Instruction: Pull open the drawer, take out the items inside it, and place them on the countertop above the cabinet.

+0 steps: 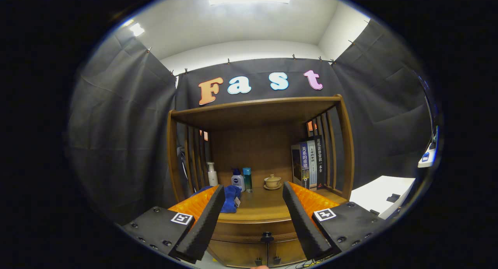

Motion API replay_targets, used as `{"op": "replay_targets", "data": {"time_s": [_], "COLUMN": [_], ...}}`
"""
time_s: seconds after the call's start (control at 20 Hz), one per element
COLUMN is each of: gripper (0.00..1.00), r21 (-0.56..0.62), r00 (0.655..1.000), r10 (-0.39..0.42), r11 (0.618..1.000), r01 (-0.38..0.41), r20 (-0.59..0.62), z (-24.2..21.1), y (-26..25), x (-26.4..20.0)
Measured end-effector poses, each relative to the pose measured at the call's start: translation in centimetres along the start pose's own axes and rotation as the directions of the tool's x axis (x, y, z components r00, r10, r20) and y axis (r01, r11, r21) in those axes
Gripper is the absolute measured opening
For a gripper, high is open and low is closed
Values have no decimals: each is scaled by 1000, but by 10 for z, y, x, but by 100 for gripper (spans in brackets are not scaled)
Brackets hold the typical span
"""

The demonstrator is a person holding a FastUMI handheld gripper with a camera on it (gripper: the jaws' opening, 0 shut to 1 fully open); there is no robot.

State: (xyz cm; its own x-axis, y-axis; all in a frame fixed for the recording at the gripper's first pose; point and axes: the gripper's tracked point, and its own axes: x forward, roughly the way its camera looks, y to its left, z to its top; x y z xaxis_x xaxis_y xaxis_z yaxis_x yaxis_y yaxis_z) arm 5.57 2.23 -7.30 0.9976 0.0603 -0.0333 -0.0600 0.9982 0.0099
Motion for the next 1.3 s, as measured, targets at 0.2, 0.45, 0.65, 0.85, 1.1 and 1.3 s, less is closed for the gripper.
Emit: {"op": "replay_targets", "data": {"time_s": [0.2, 0.45, 0.65, 0.85, 1.1, 1.3], "gripper": [97, 98, 95, 88, 62, 42], "r21": [25, 0, 2, -63, -50, -47], "r00": [995, 968, 941, 946, 939, 940], "r10": [-5, -50, -92, -104, -104, -96], "r11": [1000, 999, 995, 994, 994, 995], "r01": [7, 51, 98, 89, 93, 85], "r20": [-105, -244, -326, -307, -328, -327], "z": [-88, -205, -265, -271, -282, -279], "y": [-12, -37, -56, -54, -55, -55], "x": [48, 81, 94, 96, 94, 91]}}
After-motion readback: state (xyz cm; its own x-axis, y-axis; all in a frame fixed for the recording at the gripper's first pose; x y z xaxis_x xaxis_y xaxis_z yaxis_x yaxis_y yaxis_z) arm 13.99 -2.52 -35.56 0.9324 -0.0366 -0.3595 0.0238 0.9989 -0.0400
